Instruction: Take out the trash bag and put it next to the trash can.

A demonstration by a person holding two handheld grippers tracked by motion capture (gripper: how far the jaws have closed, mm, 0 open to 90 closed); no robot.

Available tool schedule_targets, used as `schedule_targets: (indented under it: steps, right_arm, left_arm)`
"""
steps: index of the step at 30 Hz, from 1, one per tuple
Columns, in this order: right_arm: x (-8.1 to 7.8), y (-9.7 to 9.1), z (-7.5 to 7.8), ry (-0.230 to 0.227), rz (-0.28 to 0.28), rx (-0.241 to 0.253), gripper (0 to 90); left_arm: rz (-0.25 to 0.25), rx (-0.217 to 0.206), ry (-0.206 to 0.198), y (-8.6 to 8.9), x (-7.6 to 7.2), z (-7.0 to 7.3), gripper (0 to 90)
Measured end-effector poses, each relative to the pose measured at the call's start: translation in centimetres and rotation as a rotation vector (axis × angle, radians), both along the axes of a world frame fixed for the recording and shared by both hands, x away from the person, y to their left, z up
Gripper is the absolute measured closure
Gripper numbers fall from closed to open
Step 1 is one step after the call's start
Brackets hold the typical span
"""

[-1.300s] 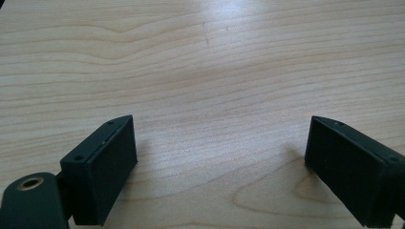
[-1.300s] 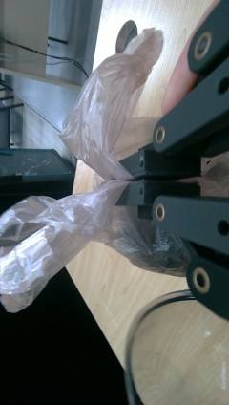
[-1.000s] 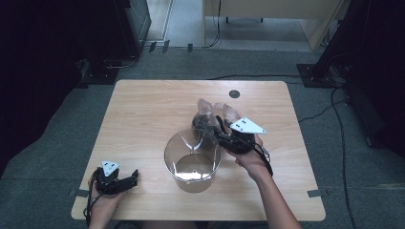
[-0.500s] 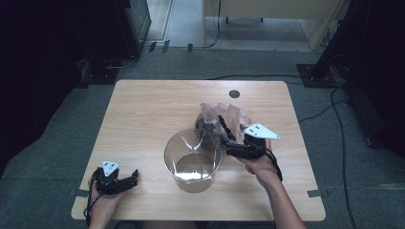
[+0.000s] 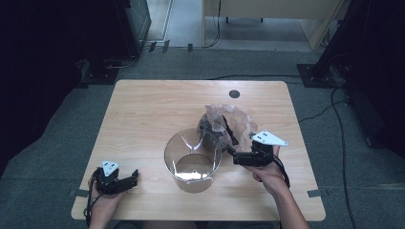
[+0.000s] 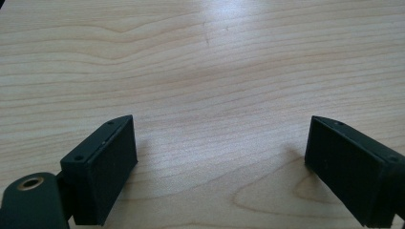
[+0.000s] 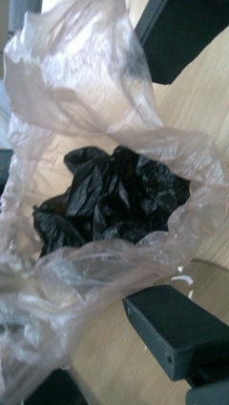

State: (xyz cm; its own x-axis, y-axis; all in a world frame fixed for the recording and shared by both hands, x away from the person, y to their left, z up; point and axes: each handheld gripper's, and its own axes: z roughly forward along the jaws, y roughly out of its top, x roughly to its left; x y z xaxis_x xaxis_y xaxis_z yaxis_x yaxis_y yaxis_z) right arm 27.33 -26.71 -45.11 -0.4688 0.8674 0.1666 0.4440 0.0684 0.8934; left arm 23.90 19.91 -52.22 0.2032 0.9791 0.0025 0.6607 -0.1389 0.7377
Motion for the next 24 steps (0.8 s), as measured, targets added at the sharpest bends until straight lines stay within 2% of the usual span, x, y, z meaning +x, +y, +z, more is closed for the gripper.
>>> schedule_targets:
  steps: [2,8,14,20,24]
  right_arm:
    - [-0.1,-0.3,-0.2,0.004,-0.014,0.002,0.0]
    - [-1.0,-1.0,-0.5,-0.006,0.020,0.031,0.0]
    - [-1.8,-1.2,-1.1,-0.003,0.024,-0.006,0.0]
    - [-2.2,-1.9,-1.9,0.018,-0.003,-0.017,0.0]
    - [-2.3,-2.7,-2.4,0.043,-0.039,-0.041,0.0]
  left_arm:
    - [0.000,0.000,0.000,0.0,0.0,0.0,10.0]
    - [0.000,0.001,0.000,0.0,0.0,0.0,10.0]
    - [0.000,0.001,0.000,0.0,0.0,0.0,10.0]
    - [0.000,0.001,0.001,0.0,0.0,0.0,10.0]
    - [0.000,0.001,0.000,0.0,0.0,0.0,10.0]
